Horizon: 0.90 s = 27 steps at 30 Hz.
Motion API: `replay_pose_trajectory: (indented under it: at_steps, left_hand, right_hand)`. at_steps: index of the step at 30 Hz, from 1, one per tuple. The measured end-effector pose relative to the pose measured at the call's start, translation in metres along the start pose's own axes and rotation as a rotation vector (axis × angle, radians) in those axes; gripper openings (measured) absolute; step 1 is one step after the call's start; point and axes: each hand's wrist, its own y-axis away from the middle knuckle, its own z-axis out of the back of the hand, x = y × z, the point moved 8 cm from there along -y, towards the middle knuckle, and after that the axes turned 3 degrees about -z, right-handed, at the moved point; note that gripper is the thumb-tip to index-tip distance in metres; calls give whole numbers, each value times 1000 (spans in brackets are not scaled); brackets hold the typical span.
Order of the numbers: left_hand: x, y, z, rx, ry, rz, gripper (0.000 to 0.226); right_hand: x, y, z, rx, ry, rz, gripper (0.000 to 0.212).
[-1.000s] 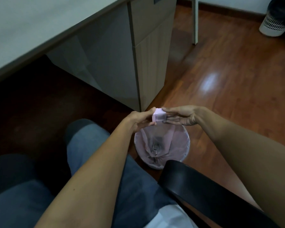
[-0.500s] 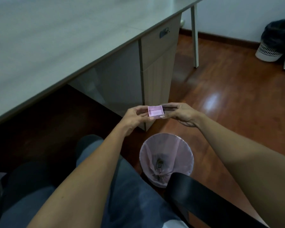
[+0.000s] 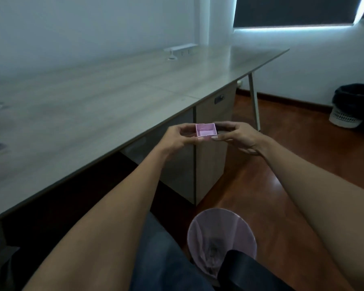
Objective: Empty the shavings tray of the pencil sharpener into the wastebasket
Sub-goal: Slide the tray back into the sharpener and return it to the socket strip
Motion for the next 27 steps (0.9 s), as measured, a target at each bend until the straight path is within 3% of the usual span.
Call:
replay_pose_trajectory:
  at_steps: [12,21,27]
  left_hand:
    - [-123,20,112,-121,-107,-142,51]
    - [-161,110,242,-301,-219,-144,43]
    - [-171,193,328,-504,-275,-118,41]
  right_hand:
    - [131,-29,-106,221,48,159,59]
    - [161,-50,-270,452,94,214,46]
    - [158,-51,-393,630,82,229,47]
